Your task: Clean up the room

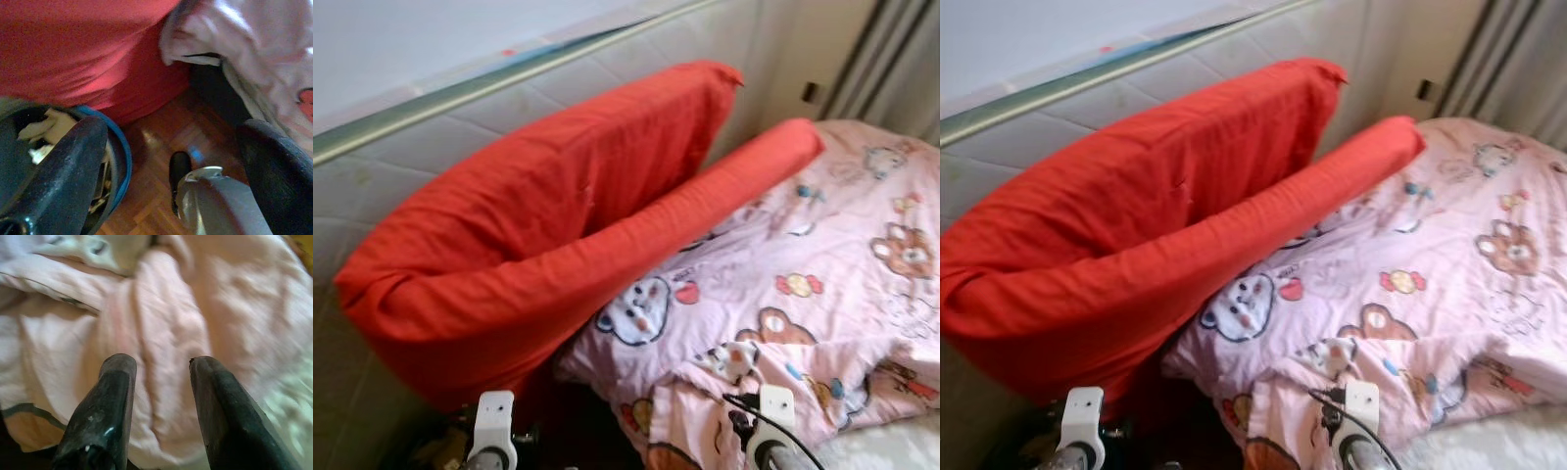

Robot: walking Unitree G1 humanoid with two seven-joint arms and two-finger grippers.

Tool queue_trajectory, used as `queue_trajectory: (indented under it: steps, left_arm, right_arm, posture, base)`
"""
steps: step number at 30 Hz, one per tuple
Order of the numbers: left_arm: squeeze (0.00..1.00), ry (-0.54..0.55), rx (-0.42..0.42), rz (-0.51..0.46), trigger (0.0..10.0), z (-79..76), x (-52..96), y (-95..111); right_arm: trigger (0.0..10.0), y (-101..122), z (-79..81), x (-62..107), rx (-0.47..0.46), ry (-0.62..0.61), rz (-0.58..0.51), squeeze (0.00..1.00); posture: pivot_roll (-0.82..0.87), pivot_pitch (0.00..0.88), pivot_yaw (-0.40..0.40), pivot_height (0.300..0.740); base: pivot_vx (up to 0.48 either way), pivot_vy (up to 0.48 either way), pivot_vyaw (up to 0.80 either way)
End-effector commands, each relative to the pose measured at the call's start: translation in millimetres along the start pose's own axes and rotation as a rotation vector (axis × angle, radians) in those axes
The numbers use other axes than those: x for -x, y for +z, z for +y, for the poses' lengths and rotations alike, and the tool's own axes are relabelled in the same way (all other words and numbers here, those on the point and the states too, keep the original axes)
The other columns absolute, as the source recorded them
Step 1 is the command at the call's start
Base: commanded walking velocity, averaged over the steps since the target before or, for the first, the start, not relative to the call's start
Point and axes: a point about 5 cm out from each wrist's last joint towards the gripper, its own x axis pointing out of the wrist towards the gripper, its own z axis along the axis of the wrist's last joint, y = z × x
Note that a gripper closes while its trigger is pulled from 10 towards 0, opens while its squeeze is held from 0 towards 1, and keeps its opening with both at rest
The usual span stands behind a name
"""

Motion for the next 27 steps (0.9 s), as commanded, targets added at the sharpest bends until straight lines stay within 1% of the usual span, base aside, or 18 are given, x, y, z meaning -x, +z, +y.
queue_trajectory:
  steps: [1,7,16,20,21,25,27]
  left_arm:
    - [0.00,0.002,-0.008,0.029,10.0,1.5,2.0,-7]
    - [0.00,0.002,-0.008,0.029,10.0,1.6,1.8,-7]
    - [0.00,0.003,-0.012,0.022,10.0,2.4,1.4,-5]
    - [0.00,0.001,-0.013,-0.023,10.0,2.5,-1.4,6]
    - [0.00,0.001,-0.013,-0.023,10.0,2.5,-1.4,6]
    - [0.00,-0.003,-0.011,-0.066,10.0,1.8,-4.5,19]
    - [0.00,-0.008,-0.013,-0.075,10.0,-0.1,-5.3,21]
  right_arm:
    - [10.0,-4,2.5,0.7,-0.004,0.005,0.013,0.00]
    - [10.0,-2,3.5,0.2,-0.005,0.006,0.005,0.00]
    - [10.0,5,8.7,-1.0,0.002,0.025,-0.031,0.00]
    - [10.0,11,9.6,-1.1,-0.024,0.014,-0.086,0.00]
    - [10.0,11,9.6,-1.1,-0.024,0.014,-0.086,0.00]
    - [10.0,16,8.0,0.0,-0.046,-0.010,-0.148,0.00]
    - [10.0,17,6.8,0.3,-0.040,-0.027,-0.162,0.00]
  posture:
    - [0.13,0.088,-0.013,0.740]
    - [0.13,0.100,-0.014,0.740]
    - [0.12,0.121,-0.008,0.740]
    - [0.13,0.134,-0.006,0.740]
    - [0.13,0.134,-0.006,0.740]
    - [0.12,0.148,-0.003,0.740]
    - [0.12,0.155,0.001,0.735]
  base:
    - [0.000,0.000,-0.74]
    - [0.000,0.000,-0.74]
    - [0.000,0.000,0.00]
    - [0.000,0.000,0.00]
    - [0.000,0.000,0.00]
    - [0.000,0.000,0.00]
    - [0.000,0.000,0.00]
